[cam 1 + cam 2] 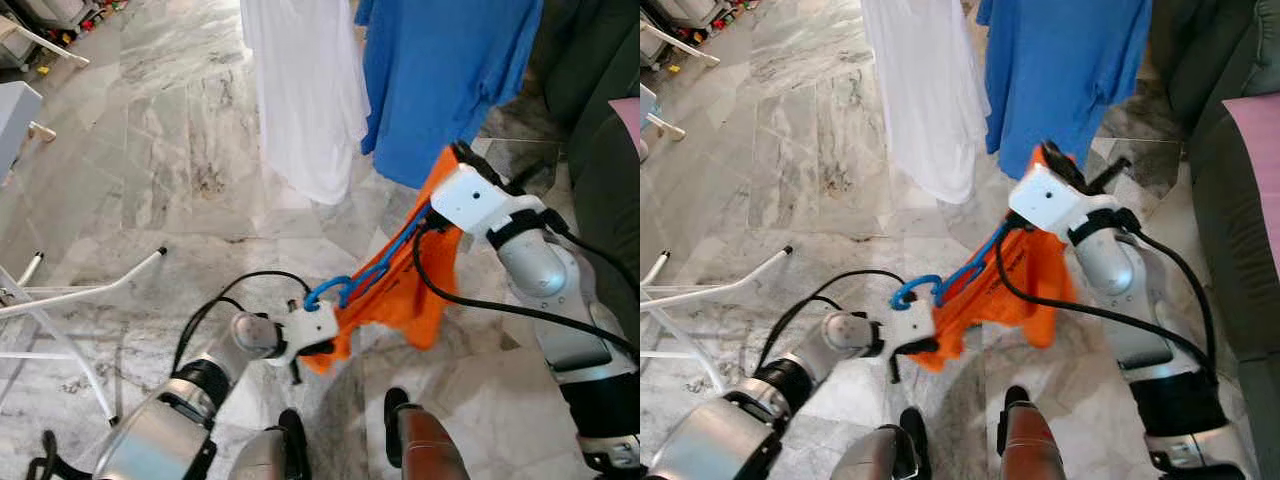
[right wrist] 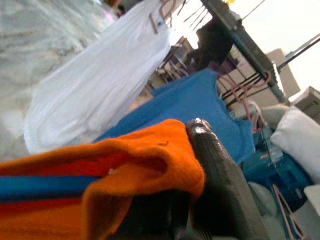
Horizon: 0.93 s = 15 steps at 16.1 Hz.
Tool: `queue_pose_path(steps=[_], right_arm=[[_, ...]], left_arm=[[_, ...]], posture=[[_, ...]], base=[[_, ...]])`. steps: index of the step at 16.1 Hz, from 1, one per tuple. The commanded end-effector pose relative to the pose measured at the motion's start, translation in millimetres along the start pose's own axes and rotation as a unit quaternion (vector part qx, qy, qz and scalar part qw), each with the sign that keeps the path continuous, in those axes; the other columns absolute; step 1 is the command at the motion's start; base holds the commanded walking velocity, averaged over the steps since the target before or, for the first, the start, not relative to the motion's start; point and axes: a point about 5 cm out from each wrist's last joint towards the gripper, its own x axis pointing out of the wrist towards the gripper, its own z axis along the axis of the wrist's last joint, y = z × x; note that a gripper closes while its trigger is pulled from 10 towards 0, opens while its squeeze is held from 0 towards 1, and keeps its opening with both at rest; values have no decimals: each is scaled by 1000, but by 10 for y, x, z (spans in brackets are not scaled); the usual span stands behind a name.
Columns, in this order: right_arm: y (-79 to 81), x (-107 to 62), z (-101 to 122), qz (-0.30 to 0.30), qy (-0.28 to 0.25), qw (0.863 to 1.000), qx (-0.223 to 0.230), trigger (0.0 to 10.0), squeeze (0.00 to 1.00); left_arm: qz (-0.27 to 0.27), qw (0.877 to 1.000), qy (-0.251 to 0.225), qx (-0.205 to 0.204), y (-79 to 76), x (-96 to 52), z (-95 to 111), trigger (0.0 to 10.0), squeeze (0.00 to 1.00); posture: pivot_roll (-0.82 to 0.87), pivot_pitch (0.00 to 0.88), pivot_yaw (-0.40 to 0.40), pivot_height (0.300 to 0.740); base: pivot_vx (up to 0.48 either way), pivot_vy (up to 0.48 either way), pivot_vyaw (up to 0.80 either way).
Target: Hang hanger
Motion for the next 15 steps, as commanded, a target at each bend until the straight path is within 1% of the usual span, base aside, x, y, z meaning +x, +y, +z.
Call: queue_pose_path(steps=[1,2,3,4,5,7,10,11,12,13,14,15], right_arm=[[227,-2,203,48,-54,997,15,0,0],[302,-19,231,68,-62,995,28,0,0],[395,-57,203,97,-55,991,73,4392,1000],[396,-66,181,97,-48,991,79,9647,1000],[383,-85,110,92,-31,992,76,10000,1000],[322,-120,2,80,-15,995,65,10000,1000],[97,-198,-103,44,-5,996,79,10000,1000],[-143,-253,-139,-18,-11,995,94,10000,1000],[-183,-260,-141,-30,-12,995,98,10000,1000],[-291,-281,-114,-44,-25,989,141,10000,1000],[-318,-296,-107,-30,-27,989,139,10000,1000],[-362,-325,-111,-1,-23,992,125,10000,1000]], left_arm=[[-17,1000,-2,9,-52,34,29,0,0],[-18,1000,-6,9,-62,54,60,0,0],[-17,1000,-10,9,-63,71,93,0,0],[-17,1000,-12,9,-60,72,99,0,0],[-14,1000,-15,9,-49,70,110,0,0],[-3,1000,-16,5,-14,55,114,0,0],[13,1000,-14,-9,26,33,93,0,0],[25,999,-10,-25,39,29,70,0,0],[28,999,-9,-27,42,28,65,0,0],[36,999,-7,-37,48,29,53,0,0],[44,998,-3,-39,58,26,43,0,0],[60,997,4,-40,86,15,29,0,0]], posture=[[-200,317,155,740],[-201,317,155,740],[-201,316,155,740],[-201,316,155,740],[-201,314,156,740],[-202,311,157,740],[-201,311,156,740],[-204,309,158,740],[-204,309,158,740],[-208,307,159,740],[-208,307,159,740],[-210,308,162,740]], base=[[0,0,0],[0,0,0],[0,0,0],[0,0,0],[0,0,0],[0,0,0],[0,0,0],[0,0,0],[0,0,0],[0,0,0],[0,0,0],[0,0,0]])
